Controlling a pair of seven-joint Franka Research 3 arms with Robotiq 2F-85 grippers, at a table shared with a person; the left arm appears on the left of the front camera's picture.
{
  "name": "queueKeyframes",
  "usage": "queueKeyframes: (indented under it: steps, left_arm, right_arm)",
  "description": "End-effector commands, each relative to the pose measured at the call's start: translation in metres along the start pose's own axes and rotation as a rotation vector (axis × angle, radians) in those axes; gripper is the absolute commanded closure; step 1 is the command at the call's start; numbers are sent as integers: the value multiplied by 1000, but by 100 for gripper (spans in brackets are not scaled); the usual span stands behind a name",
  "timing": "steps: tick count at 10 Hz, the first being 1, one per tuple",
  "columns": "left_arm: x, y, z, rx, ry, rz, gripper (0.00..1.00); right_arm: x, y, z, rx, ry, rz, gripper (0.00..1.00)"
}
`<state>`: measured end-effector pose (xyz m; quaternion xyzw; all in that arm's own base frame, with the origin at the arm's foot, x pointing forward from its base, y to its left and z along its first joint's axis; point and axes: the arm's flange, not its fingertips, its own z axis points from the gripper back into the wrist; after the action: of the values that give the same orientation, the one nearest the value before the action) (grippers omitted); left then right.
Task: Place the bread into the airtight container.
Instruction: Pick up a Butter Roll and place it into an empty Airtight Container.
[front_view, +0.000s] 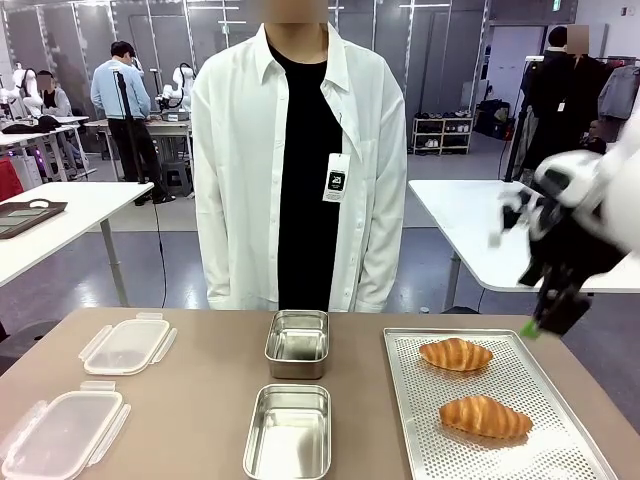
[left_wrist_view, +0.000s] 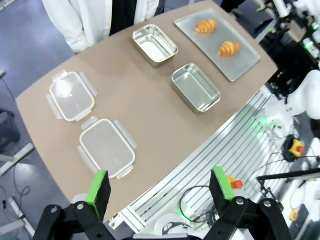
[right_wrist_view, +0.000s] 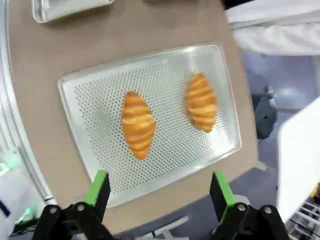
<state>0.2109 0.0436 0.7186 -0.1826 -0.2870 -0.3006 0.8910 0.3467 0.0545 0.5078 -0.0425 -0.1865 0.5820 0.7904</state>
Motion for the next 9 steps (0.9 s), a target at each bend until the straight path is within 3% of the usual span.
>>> queueKeyframes:
  steps: [1,3,9]
  left_arm:
    - [2,1,1,8,4,-11,0]
    - [2,1,1,8,4,-11,0]
    - [2,1,1,8,4,-11,0]
  right_arm:
    - [1,-12,-49,54,90,50,0]
    - [-3,-11,-94,124,160,60,0]
    - [-15,-22,-146,180,166,15,0]
